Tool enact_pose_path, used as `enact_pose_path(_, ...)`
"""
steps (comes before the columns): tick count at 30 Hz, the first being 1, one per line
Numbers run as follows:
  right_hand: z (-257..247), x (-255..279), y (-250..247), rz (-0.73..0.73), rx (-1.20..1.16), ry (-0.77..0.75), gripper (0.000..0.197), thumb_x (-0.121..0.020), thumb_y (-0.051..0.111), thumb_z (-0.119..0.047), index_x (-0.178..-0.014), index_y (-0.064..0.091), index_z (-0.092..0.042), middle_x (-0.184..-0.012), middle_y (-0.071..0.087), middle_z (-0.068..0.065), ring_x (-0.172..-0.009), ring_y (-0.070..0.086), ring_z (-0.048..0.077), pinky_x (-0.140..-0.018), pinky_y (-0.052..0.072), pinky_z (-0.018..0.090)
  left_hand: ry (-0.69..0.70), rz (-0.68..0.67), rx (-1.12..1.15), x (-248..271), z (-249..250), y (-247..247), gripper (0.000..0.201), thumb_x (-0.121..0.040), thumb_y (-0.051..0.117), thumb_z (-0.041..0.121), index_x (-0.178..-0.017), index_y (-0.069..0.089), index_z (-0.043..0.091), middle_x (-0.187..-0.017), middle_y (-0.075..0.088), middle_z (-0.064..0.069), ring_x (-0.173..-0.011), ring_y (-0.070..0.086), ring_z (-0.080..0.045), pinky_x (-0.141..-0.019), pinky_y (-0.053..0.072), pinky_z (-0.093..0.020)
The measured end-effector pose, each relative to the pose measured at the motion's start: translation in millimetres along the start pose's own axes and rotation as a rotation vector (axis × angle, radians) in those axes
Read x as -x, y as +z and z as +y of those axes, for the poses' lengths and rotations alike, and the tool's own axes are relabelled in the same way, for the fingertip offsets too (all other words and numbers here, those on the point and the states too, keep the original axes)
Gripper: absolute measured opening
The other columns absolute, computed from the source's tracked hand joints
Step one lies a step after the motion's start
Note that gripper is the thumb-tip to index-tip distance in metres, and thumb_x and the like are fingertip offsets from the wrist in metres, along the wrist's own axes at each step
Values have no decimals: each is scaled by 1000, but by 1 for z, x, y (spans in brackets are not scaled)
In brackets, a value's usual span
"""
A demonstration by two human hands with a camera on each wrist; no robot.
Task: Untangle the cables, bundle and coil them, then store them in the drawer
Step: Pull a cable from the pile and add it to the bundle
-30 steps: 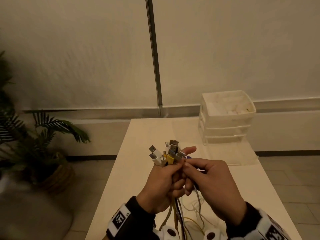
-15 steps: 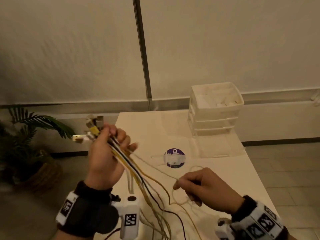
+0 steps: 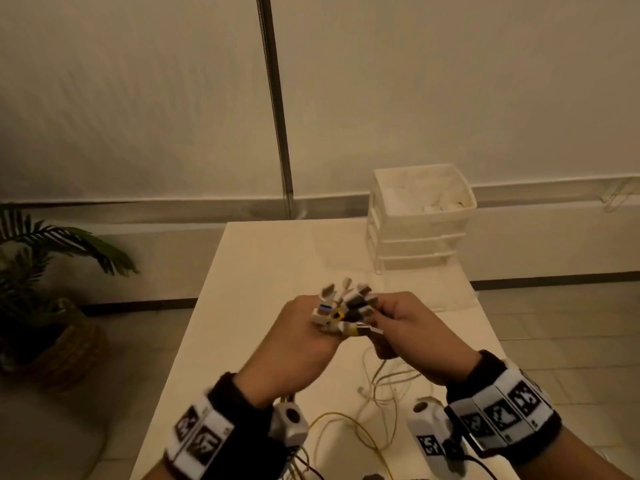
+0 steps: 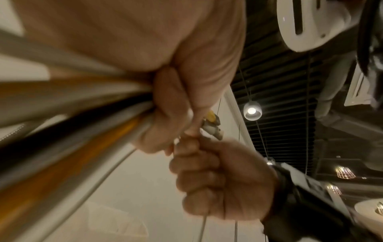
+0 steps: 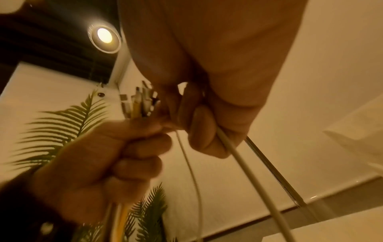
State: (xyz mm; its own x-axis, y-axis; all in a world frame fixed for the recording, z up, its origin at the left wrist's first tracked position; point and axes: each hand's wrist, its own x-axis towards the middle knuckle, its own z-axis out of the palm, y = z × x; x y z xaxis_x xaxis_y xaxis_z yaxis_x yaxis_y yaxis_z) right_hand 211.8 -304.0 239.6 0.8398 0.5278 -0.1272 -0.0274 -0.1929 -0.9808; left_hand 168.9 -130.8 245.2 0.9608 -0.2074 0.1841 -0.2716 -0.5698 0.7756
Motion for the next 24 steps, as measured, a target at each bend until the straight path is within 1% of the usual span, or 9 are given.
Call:
enact_pose_path(3,-5,-3,-4,-5,-110,6,38,-99,43,-8,-64,56,-10,-46,36,-9,-45,25,8,-50,21,27,-14,98,-99,-9,-4,8,27,-84,51,11,-65,54,30,-57,51,12,-56,45,-9,-54,36,-24)
enact_pose_path(6,-3,-3,-6,-16,-98,-7,32,-99,43,-6,-79,62,10,-48,49,-8,-47,32,8,-51,25,26,55,94,-185,-13,2,5,32,-80,46,9,-62,39,35,-53,43,14,-57,46,-1,-51,31,-14)
enact_pose_path(9,3,-3,-10,-37,-130,-30,35,-99,46,-16,-81,66,5,-52,49,0,-48,36,12,-51,29,25,72,142,-180,-18,-4,0,21,-77,43,19,-57,40,27,-50,41,8,-54,44,-5,-50,31,-16)
enact_pose_path(12,13,-6,-19,-75,-150,-50,33,-98,47,-24,-81,67,-4,-57,45,4,-49,35,13,-51,32,23,-29,350,-18,-19,-16,-13,21,-75,50,16,-55,53,21,-46,49,8,-45,40,-3,-48,32,-27)
enact_pose_path(15,29,-4,-30,-84,-109,-2,29,-100,46,-19,-82,63,-4,-58,44,2,-50,35,12,-51,30,23,-192,600,314,-21,-36,-39,27,-85,54,2,-65,63,18,-43,45,11,-41,34,-10,-46,28,-27)
enact_pose_path(18,47,-2,-38,-92,-29,46,27,-100,47,-15,-81,65,-7,-59,44,3,-52,37,13,-52,32,23,-288,822,588,-20,-53,-74,17,-89,56,11,-73,57,16,-42,39,11,-35,32,-6,-39,26,-16)
enact_pose_path(20,54,-2,-39,-61,24,57,28,-100,48,-16,-81,66,-7,-58,44,2,-53,37,13,-52,32,23,-346,878,603,-17,-59,-86,14,-88,57,16,-75,51,17,-43,39,12,-34,34,-4,-38,30,-15)
enact_pose_path(22,56,-3,-37,0,32,57,28,-99,48,-17,-78,65,-7,-58,41,3,-54,34,15,-53,29,25,-384,931,611,-12,-61,-85,9,-90,60,16,-92,52,13,-50,42,9,-37,36,-5,-38,30,-17)
enact_pose_path(24,52,-5,-35,41,-16,38,28,-99,47,-14,-78,63,-5,-58,38,5,-55,30,17,-53,26,27,-306,839,662,-5,-55,-74,21,-84,64,15,-99,51,9,-54,50,8,-39,37,-4,-40,30,-18)
